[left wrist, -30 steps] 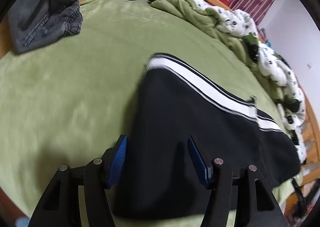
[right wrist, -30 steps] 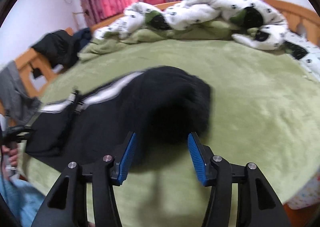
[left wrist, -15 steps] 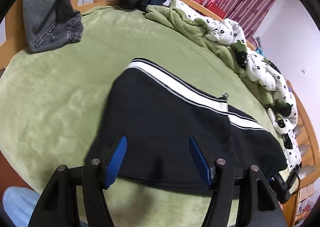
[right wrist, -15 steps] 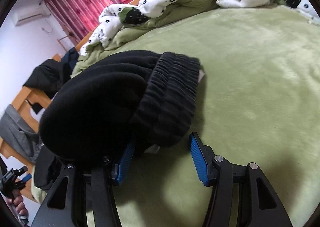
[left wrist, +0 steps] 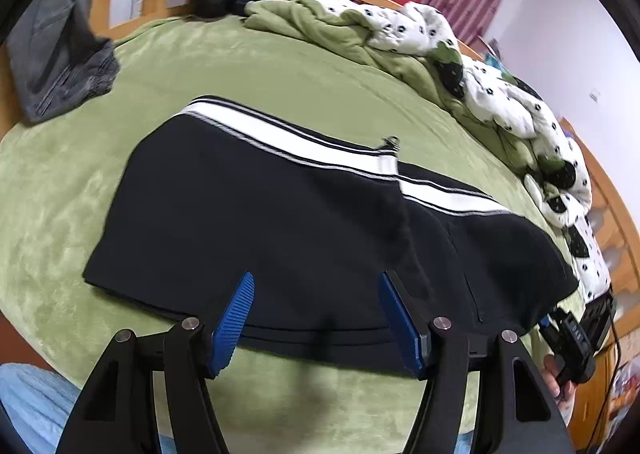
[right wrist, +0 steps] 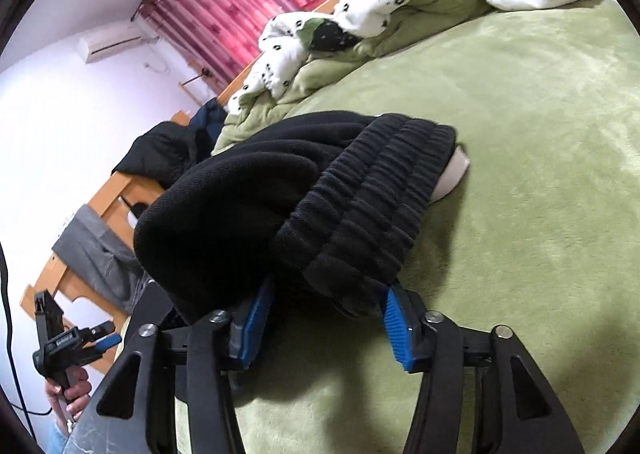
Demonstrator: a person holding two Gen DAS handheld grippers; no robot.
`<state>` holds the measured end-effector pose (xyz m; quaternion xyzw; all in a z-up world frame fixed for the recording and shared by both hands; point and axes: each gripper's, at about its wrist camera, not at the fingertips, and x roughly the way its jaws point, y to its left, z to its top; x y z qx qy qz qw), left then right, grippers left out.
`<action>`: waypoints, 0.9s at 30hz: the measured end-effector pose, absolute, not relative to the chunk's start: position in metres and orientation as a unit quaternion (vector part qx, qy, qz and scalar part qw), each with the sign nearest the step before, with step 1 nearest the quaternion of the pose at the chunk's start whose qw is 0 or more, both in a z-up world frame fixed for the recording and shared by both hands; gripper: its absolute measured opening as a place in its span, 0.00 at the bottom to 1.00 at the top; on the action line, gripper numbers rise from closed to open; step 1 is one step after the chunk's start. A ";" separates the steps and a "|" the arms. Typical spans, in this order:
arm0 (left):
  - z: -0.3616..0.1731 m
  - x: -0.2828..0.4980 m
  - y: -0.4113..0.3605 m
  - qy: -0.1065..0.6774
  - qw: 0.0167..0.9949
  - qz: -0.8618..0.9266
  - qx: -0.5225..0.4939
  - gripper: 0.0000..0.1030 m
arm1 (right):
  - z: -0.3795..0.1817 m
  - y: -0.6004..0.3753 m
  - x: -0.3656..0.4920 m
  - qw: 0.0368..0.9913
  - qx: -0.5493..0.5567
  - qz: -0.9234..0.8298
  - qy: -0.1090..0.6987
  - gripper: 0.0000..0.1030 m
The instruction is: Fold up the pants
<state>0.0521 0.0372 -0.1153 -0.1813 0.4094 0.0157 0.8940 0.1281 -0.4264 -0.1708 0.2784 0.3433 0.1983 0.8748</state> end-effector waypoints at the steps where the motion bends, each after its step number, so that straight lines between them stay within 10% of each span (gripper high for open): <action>1: -0.115 0.052 0.034 0.409 0.895 0.014 -0.179 0.61 | -0.169 -0.424 0.128 0.877 0.280 0.194 0.340 0.57; 7: -0.111 0.049 0.022 0.411 0.895 0.006 -0.172 0.61 | -0.173 -0.407 0.140 0.887 0.248 0.150 0.359 0.54; 18: -0.103 0.032 0.049 0.405 0.897 0.025 -0.174 0.61 | -0.121 -0.421 0.112 0.952 0.087 0.109 0.272 0.13; 27: -0.106 0.022 0.089 0.396 0.895 0.052 -0.199 0.61 | -0.101 -0.436 0.135 0.949 -0.137 0.085 0.271 0.12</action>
